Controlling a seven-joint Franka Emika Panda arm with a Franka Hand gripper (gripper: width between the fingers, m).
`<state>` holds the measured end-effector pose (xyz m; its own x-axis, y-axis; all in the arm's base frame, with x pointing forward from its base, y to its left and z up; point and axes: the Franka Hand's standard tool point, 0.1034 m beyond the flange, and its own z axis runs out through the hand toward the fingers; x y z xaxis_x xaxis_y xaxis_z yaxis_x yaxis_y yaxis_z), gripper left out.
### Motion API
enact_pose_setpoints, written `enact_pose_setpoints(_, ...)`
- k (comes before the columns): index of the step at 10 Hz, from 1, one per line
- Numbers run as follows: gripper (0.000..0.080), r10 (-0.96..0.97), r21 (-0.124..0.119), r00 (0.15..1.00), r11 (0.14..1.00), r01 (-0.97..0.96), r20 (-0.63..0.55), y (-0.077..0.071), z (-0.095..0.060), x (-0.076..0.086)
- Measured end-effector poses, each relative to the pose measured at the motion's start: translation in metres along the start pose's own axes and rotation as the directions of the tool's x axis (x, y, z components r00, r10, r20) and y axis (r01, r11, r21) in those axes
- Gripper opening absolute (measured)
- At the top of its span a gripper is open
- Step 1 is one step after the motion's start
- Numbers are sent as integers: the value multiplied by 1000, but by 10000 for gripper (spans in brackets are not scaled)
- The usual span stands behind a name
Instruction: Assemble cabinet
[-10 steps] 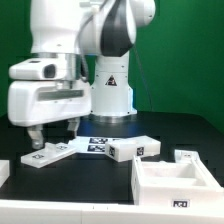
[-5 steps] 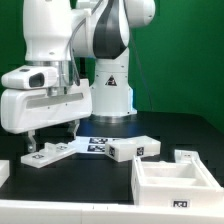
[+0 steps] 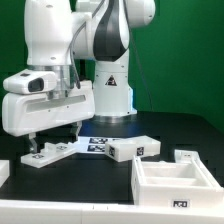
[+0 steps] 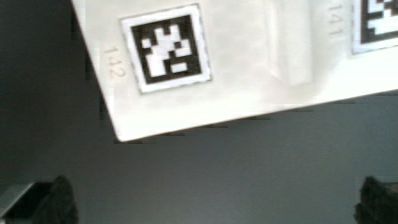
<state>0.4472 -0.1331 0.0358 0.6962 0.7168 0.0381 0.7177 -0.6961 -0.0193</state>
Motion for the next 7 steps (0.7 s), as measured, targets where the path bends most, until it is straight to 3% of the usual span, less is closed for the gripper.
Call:
enact_pose_setpoints(2, 796, -5, 19, 1000, 1000, 5, 17, -8, 9, -23)
enact_pose_setpoints(4, 796, 2, 22, 1000, 1000, -3, 23, -9, 19, -42)
enact_pose_setpoints(7, 796, -3, 22, 1000, 1000, 3, 21, -9, 22, -37)
